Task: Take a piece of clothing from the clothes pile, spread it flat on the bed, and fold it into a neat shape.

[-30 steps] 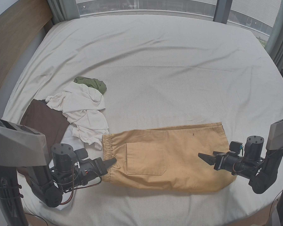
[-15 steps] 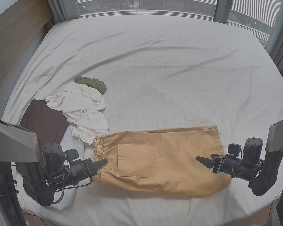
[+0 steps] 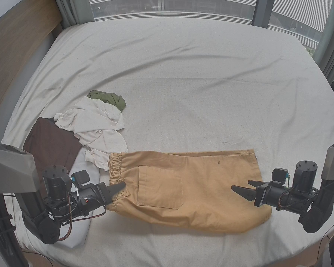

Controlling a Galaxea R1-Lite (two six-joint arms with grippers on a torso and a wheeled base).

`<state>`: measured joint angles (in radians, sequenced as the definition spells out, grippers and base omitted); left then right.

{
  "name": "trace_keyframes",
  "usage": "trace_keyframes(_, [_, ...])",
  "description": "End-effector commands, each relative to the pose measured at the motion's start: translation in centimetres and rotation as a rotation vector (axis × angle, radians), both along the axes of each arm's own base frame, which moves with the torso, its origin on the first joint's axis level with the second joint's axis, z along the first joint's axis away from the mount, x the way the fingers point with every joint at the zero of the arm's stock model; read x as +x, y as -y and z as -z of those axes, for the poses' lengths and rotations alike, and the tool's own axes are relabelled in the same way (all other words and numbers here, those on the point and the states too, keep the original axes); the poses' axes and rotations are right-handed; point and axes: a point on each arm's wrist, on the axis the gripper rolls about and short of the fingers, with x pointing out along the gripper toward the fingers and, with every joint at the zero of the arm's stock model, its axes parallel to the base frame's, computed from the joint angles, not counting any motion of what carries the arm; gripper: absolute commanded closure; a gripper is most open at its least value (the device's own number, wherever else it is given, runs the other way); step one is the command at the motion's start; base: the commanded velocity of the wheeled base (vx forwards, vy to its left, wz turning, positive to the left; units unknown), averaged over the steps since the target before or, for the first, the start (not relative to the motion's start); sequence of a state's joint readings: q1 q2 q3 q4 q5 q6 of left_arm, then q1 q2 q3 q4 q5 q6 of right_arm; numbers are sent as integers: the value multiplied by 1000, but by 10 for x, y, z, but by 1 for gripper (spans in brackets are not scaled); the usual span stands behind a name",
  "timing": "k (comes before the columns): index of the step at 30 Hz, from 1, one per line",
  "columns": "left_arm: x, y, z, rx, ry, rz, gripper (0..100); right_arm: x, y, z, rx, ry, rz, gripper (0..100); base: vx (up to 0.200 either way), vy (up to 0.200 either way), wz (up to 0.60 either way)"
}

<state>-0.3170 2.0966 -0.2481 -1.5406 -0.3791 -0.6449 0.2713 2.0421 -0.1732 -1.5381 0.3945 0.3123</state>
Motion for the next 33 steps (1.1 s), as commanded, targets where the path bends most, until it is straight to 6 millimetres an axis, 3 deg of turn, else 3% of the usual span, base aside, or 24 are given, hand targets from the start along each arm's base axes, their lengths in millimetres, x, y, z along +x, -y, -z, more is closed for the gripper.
trace_keyframes(1, [-8,18,-8,-7,32,59,100,-7,0,-17,20,57,-15,0,0,0,0])
trace_keyframes(8, [-12,53,-13,-31,76,180,100,-9,1,-23,32,78,-35,0,0,0,0])
trace_keyframes(17, [-2,100,-28,-95,185,262,100,-13,3,-27,41,88,-47,0,0,0,0])
trace_keyframes(19, [-2,119,-26,-105,199,295,100,-18,6,-32,51,102,-58,0,0,0,0])
trace_keyframes(25, [0,147,-23,-124,230,321,100,-21,16,-45,56,157,-26,0,0,0,0])
trace_keyframes(33, [1,165,-24,-136,237,357,100,-18,25,-48,57,175,15,0,0,0,0])
